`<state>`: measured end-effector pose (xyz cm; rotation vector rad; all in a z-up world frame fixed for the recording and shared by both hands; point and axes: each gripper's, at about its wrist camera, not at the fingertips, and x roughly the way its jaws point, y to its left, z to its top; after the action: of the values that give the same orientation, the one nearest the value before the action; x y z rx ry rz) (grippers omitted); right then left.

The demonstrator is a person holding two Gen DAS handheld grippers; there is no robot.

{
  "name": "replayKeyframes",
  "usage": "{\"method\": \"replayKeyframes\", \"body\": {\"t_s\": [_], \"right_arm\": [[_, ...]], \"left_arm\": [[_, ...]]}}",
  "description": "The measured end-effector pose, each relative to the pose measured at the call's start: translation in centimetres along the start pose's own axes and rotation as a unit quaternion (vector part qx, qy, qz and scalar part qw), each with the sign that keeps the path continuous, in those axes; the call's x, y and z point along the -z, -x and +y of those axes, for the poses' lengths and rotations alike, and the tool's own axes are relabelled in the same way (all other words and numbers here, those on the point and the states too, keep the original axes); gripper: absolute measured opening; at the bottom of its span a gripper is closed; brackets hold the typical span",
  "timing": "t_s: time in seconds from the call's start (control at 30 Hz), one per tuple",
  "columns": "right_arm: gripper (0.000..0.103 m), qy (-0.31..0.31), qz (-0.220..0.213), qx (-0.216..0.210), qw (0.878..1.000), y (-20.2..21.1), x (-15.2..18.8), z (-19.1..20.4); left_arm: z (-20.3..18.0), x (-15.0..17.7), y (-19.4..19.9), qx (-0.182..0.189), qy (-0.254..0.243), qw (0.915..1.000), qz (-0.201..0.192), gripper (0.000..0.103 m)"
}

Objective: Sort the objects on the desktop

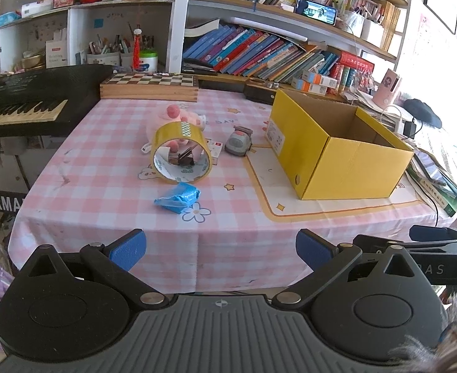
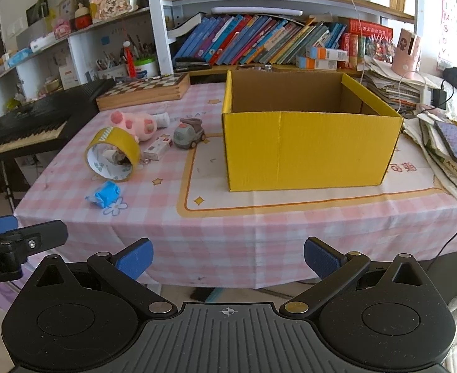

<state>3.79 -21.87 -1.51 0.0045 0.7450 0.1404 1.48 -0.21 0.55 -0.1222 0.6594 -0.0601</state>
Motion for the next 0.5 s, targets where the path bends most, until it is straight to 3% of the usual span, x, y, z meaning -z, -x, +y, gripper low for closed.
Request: {"method": "replayKeyframes", "body": {"t_s": [0.5], "right_arm": [[0.103,-0.005,0.003,-0.009,1.000,0.10,-0.02,0.17]], "left_arm": [[0.30,0.15,0.42,0.003,0.002,1.0000,-0.008,0.103]]}}
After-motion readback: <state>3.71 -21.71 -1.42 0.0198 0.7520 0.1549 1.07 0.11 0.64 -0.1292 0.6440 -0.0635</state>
